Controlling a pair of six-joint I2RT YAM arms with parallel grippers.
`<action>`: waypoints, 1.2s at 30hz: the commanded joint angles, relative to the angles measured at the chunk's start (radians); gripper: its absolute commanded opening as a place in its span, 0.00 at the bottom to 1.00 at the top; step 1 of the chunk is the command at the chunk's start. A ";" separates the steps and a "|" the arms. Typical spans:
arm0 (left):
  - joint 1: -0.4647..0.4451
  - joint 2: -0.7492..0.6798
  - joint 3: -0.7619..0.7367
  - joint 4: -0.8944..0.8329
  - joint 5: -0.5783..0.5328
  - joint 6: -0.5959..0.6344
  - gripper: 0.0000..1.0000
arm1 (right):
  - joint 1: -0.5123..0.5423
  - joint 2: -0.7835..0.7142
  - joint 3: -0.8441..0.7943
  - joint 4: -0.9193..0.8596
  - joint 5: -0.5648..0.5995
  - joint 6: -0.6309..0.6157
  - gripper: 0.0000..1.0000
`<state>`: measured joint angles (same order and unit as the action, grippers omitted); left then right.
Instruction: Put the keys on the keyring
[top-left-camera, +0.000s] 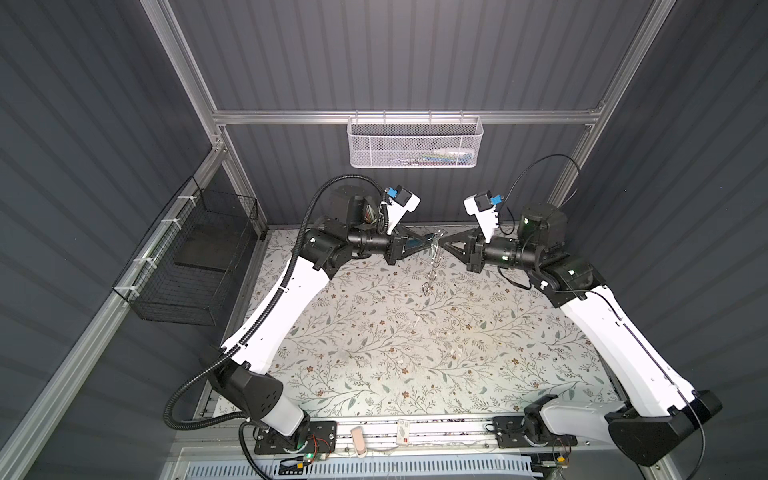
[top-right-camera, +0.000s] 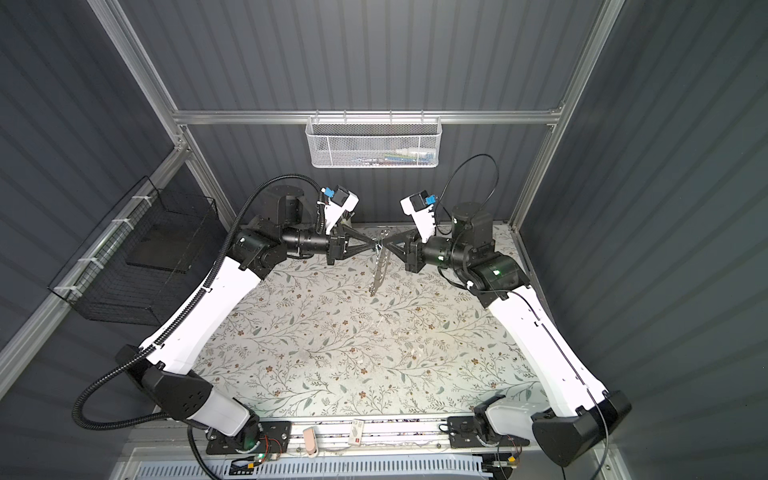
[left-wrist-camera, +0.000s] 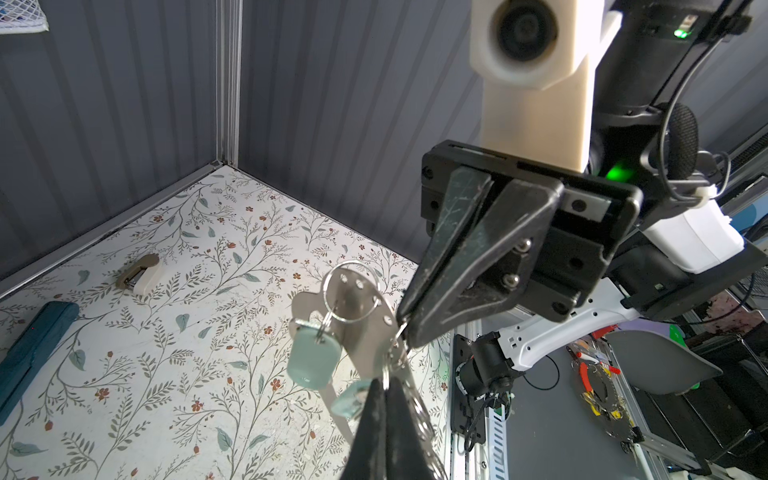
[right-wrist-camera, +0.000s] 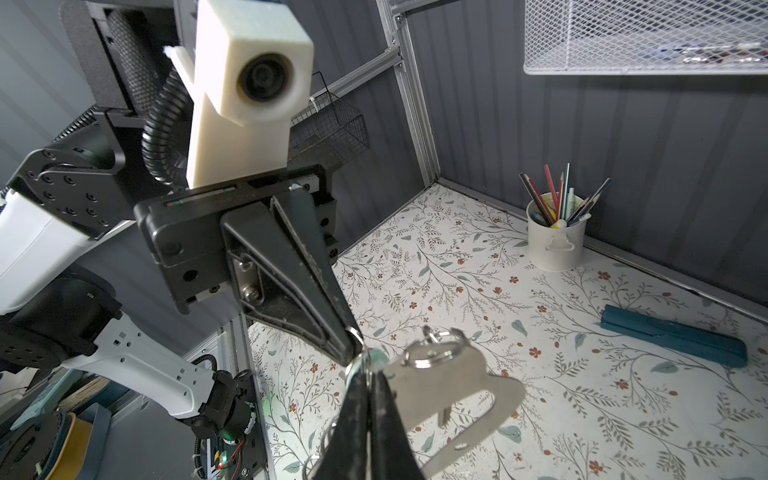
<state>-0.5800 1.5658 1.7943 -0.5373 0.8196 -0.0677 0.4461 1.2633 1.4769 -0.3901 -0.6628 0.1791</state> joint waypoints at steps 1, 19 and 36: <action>-0.003 -0.003 0.017 0.014 0.047 -0.017 0.00 | 0.005 0.000 0.010 0.007 0.005 0.002 0.06; -0.002 -0.013 0.000 0.016 0.005 -0.012 0.00 | 0.009 -0.022 -0.008 0.017 0.055 -0.009 0.07; -0.003 -0.001 0.007 0.011 0.012 -0.017 0.00 | 0.011 -0.027 -0.017 0.043 0.013 -0.007 0.07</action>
<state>-0.5800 1.5658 1.7935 -0.5297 0.8131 -0.0750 0.4534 1.2518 1.4658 -0.3889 -0.6296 0.1764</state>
